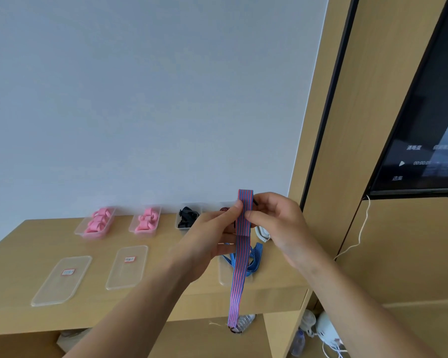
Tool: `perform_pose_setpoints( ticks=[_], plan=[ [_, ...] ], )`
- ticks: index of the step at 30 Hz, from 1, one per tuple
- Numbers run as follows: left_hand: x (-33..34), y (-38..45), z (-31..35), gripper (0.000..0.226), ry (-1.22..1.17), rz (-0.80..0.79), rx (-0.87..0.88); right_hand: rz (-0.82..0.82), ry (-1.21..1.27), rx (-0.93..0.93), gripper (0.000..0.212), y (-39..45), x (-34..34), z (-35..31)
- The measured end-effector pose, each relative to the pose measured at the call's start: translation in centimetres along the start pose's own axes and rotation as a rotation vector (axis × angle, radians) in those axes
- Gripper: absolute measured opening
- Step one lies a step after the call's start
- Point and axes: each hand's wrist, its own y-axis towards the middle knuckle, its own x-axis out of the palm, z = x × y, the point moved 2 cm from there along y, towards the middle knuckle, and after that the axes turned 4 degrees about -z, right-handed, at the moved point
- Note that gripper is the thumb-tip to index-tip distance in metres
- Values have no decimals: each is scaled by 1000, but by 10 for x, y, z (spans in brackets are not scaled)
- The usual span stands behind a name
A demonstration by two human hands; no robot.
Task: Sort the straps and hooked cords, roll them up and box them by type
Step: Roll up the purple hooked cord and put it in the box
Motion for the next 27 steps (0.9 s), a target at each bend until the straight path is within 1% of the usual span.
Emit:
perform_pose_setpoints(
  ticks=[2, 6, 9, 13, 17, 21, 24, 27],
  plan=[
    [0, 2, -3, 72, -18, 18, -25, 13, 1, -43, 20, 0, 0, -1],
    [2, 1, -8, 77, -67, 30, -105, 33, 45, -120, 23, -2, -2, -4],
    [3, 1, -11, 82, -115, 20, -142, 34, 34, -166, 26, -4, -4, -4],
    [4, 2, -10, 71, -140, 33, -153, -15, -19, -221, 27, -9, -3, 0],
    [2, 3, -9, 67, -178, 38, -144, -26, -171, -353, 32, -15, -2, 1],
    [-2, 3, -8, 54, -164, 28, -95, -6, -276, -437, 36, -21, -2, 6],
    [-5, 4, -7, 47, -175, 16, -72, 28, -396, -565, 41, -26, 0, 8],
    [-5, 6, -7, 40, -192, 40, -72, 80, -526, -683, 41, -28, 1, 14]
  ],
)
